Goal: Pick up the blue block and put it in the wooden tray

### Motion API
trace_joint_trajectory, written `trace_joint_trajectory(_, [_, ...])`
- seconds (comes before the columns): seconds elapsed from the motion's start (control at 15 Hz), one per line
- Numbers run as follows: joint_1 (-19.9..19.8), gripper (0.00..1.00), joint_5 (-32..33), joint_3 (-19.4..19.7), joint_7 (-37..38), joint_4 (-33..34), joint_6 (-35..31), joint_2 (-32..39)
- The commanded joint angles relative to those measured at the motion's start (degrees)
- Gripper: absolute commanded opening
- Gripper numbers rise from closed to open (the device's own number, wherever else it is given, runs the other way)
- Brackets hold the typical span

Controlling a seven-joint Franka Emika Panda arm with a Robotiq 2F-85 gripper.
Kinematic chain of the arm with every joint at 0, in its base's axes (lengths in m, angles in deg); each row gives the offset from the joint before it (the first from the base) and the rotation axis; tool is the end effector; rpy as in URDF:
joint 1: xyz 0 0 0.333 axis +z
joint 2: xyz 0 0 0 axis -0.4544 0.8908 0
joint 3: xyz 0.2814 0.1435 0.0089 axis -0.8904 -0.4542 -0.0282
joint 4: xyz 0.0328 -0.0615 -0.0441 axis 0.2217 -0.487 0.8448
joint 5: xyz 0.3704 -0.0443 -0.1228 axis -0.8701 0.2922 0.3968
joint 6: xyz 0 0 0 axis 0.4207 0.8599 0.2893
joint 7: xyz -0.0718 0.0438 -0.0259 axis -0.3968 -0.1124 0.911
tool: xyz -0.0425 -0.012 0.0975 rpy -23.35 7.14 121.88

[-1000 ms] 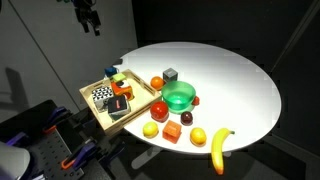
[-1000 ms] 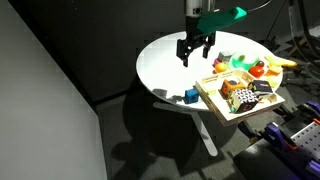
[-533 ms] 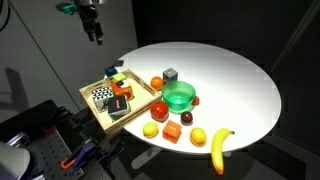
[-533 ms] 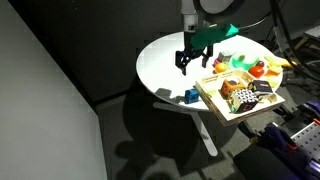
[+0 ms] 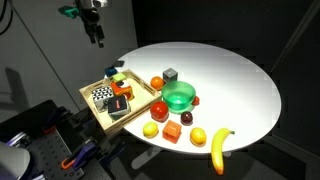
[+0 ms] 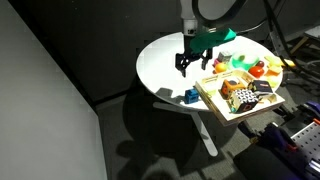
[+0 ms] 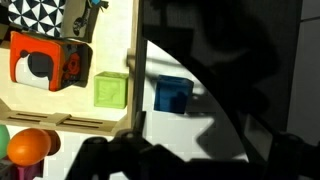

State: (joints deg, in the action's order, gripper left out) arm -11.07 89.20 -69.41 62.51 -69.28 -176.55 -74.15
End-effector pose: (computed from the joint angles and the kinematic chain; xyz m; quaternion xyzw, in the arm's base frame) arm 0.5041 0.2604 0.2972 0.9982 -0.0400 -0.0382 0.0232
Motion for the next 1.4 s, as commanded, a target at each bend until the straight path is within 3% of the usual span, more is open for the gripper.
trace_joint_trajectory(0.0, [0.9,1.0,-0.1,0.9,0.1,0.5,0.6,0.8])
trace_joint_trajectory(0.4, [1.3,1.0,-0.1,1.8,0.2,1.0,0.6,6.1])
trace_joint_trajectory(1.33, [2.7,1.0,-0.1,5.1,-1.1,1.9,-8.2,13.9])
